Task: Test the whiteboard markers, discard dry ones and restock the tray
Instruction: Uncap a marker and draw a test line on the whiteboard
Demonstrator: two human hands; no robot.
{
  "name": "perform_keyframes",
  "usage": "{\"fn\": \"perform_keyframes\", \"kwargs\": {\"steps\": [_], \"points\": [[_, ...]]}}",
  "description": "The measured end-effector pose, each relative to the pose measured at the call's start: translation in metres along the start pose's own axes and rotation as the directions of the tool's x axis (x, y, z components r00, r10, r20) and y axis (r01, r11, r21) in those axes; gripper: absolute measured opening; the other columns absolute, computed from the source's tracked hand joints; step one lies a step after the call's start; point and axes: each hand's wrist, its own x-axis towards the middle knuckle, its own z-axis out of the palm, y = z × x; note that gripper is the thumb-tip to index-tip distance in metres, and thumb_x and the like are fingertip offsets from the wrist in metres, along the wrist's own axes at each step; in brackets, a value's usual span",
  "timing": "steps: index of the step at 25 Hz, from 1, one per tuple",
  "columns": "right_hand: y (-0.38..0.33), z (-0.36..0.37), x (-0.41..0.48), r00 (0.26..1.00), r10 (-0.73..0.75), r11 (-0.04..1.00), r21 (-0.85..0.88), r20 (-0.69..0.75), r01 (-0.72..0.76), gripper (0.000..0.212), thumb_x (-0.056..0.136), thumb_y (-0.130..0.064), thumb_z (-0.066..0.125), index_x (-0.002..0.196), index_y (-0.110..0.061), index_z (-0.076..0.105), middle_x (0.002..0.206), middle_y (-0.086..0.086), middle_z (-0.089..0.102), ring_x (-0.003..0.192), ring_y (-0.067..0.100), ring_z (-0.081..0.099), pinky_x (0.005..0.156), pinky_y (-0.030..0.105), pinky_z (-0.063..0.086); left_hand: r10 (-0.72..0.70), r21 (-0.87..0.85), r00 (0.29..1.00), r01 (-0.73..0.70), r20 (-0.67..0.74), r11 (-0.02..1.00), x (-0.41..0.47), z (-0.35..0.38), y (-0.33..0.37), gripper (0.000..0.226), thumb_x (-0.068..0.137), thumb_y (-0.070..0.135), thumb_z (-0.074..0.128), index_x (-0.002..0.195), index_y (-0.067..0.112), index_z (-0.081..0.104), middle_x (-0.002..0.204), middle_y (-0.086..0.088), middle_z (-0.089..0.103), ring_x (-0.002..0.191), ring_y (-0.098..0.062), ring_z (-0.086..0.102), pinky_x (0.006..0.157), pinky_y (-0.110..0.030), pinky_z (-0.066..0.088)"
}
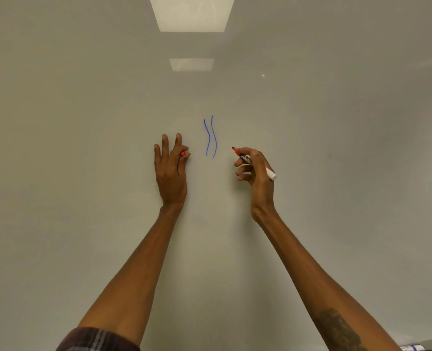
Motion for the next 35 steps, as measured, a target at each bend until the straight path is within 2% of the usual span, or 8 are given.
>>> {"fn": "perform_keyframes", "kwargs": {"steps": [3,6,13,20,23,27,32,35], "points": [[-0.002,0.016,0.012,0.995,-0.098,0.990,-0.105,-0.012,0.097,0.021,0.099,-0.017,0.051,0.112,-0.013,0.066,0.088,0.007,0.069,0.073,0.020,0.061,0.066,0.035,0.050,0.052,0.078,0.998,-0.050,-0.028,0.996,0.000,0.004,-0.005,0.029,0.103,0.020,0.053,0.124,0.003,0.064,0.141,0.000,0.056,0.144,-0.025,0.038,0.123,-0.039,0.024],[-0.004,0.027,0.030,0.975,-0.218,0.960,-0.187,-0.036,0.207,0.018,0.094,-0.017,0.062,0.111,-0.014,0.067,0.099,0.000,0.072,0.087,0.019,0.068,0.076,0.042,0.058,0.096,0.098,0.995,-0.093,-0.028,0.991,-0.001,0.004,-0.002,0.027,0.103,0.021,0.051,0.119,0.005,0.066,0.141,-0.002,0.057,0.142,-0.027,0.039,0.122,-0.042,0.025],[0.005,0.036,0.059,0.859,-0.499,0.749,-0.443,0.111,0.492,0.029,0.093,-0.012,0.061,0.121,-0.008,0.068,0.112,0.000,0.072,0.100,0.006,0.067,0.086,0.022,0.053,0.124,0.104,0.992,-0.122,-0.016,0.987,0.000,0.001,0.000,0.028,0.104,0.022,0.047,0.125,0.008,0.061,0.140,-0.007,0.058,0.142,-0.030,0.039,0.122,-0.043,0.025],[0.048,0.012,-0.005,0.895,-0.440,0.743,-0.529,0.075,0.410,0.022,0.083,-0.011,0.066,0.104,-0.013,0.075,0.084,-0.004,0.071,0.070,0.012,0.062,0.062,0.032,0.050,0.086,0.074,0.996,-0.089,0.035,0.993,-0.002,-0.002,0.001,0.028,0.104,0.023,0.047,0.114,0.006,0.067,0.143,-0.007,0.055,0.144,-0.030,0.036,0.123,-0.041,0.021],[0.033,0.016,0.007,0.917,-0.398,0.828,-0.433,-0.007,0.356,0.019,0.085,-0.011,0.065,0.102,-0.014,0.075,0.090,-0.003,0.074,0.078,0.015,0.068,0.068,0.039,0.054,0.082,0.057,0.996,-0.084,0.038,0.995,-0.003,-0.003,0.001,0.026,0.104,0.022,0.048,0.110,0.006,0.067,0.144,-0.007,0.054,0.145,-0.029,0.035,0.123,-0.042,0.021],[0.005,0.027,0.053,0.880,-0.475,0.797,-0.430,-0.012,0.424,0.026,0.092,-0.013,0.060,0.115,-0.013,0.072,0.106,-0.004,0.073,0.098,0.009,0.068,0.086,0.035,0.055,0.084,0.050,0.996,-0.086,0.032,0.995,-0.002,-0.003,0.002,0.023,0.104,0.020,0.048,0.105,0.006,0.067,0.144,-0.006,0.054,0.145,-0.029,0.035,0.123,-0.041,0.021],[0.025,0.017,0.031,0.862,-0.498,0.675,-0.583,0.093,0.452,0.032,0.086,-0.014,0.062,0.117,-0.016,0.072,0.093,-0.001,0.071,0.078,0.016,0.065,0.068,0.031,0.051,0.079,0.049,0.997,-0.080,0.028,0.996,-0.002,-0.002,0.002,0.018,0.102,0.016,0.053,0.107,0.006,0.067,0.144,-0.006,0.055,0.145,-0.028,0.036,0.123,-0.041,0.021],[0.040,0.011,-0.005,0.905,-0.419,0.723,-0.578,0.071,0.379,0.026,0.085,-0.015,0.064,0.109,-0.017,0.074,0.089,-0.005,0.072,0.075,0.013,0.065,0.066,0.034,0.053,0.055,0.024,0.998,-0.056,0.035,0.998,-0.003,-0.005,0.004,0.016,0.101,0.015,0.054,0.107,0.006,0.067,0.143,-0.006,0.055,0.145,-0.027,0.036,0.123,-0.040,0.020]]}}
